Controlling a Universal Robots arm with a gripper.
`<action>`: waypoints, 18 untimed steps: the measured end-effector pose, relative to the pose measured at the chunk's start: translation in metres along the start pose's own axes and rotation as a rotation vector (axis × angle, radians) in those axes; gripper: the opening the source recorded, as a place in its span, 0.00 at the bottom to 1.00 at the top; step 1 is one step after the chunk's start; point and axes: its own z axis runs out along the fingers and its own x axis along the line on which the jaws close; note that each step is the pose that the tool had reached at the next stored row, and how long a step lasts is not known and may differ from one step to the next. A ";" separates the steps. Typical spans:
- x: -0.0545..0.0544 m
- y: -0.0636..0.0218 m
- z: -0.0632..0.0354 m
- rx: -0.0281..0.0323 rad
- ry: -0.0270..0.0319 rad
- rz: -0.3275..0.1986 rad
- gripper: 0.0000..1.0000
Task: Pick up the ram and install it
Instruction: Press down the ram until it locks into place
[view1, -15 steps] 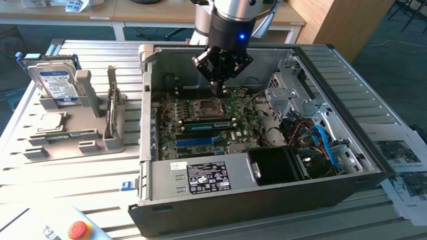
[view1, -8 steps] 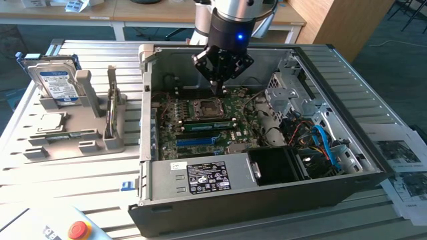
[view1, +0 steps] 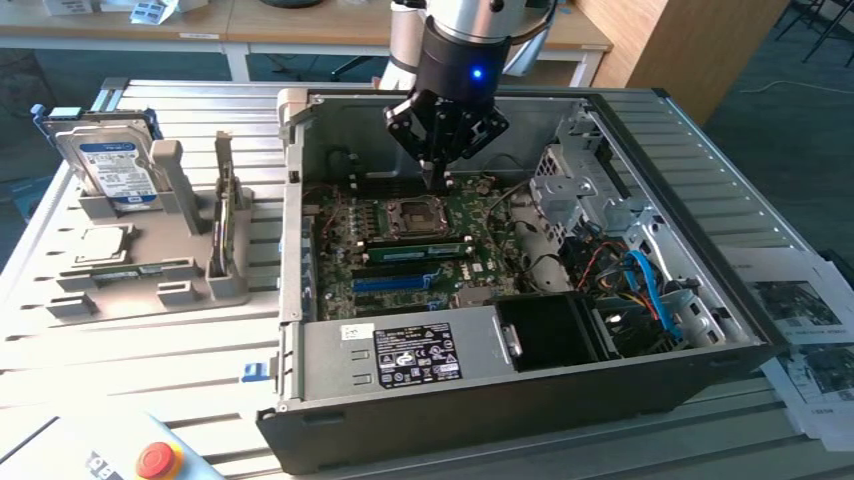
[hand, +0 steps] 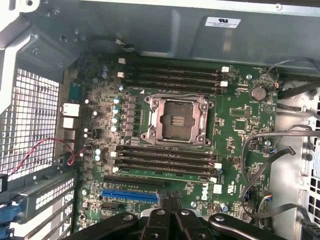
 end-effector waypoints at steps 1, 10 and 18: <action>0.000 0.0000 0.0000 0.0000 0.0000 0.000 0.10; 0.001 0.0001 0.0001 0.0021 -0.0109 0.000 0.10; 0.001 0.0001 0.0001 0.0022 -0.0109 0.000 0.10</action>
